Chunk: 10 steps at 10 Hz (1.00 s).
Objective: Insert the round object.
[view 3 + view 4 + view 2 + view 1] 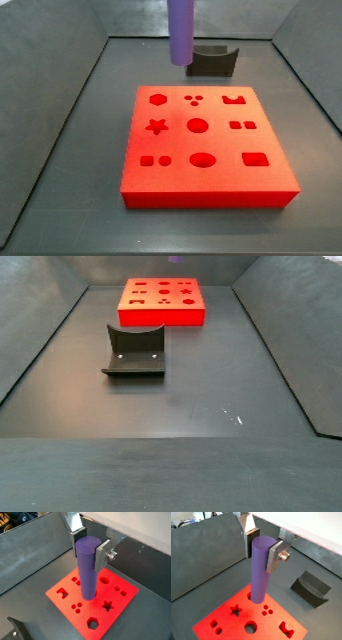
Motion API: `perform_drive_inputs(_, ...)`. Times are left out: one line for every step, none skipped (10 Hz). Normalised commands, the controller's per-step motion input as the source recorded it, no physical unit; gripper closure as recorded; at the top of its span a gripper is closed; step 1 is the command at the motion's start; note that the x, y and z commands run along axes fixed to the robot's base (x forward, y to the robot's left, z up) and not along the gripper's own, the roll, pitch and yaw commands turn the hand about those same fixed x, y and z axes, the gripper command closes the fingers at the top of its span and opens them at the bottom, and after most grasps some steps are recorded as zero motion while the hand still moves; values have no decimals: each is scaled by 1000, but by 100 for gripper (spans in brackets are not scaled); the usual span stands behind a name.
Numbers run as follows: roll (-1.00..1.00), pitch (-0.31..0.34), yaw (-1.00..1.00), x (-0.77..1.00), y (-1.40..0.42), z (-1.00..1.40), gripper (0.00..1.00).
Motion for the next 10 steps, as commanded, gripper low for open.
perform_drive_inputs(-46, -40, -66, 466, -71, -186, 100)
perform_drive_inputs(0, -21, -71, 926, -169, -303, 100)
perform_drive_inputs(126, -1, 0, 1000, -297, -434, 100)
perform_drive_inputs(106, 0, 0, 1000, -254, -426, 100)
perform_drive_inputs(47, -23, 0, 1000, -197, -431, 100)
perform_drive_inputs(9, -33, 0, 1000, -137, -446, 100)
perform_drive_inputs(7, -31, 0, 1000, -23, -480, 100)
perform_drive_inputs(107, -20, -23, 1000, 0, -503, 100)
perform_drive_inputs(201, -13, -54, 1000, -57, -623, 100)
perform_drive_inputs(186, 0, -94, 449, -454, -497, 100)
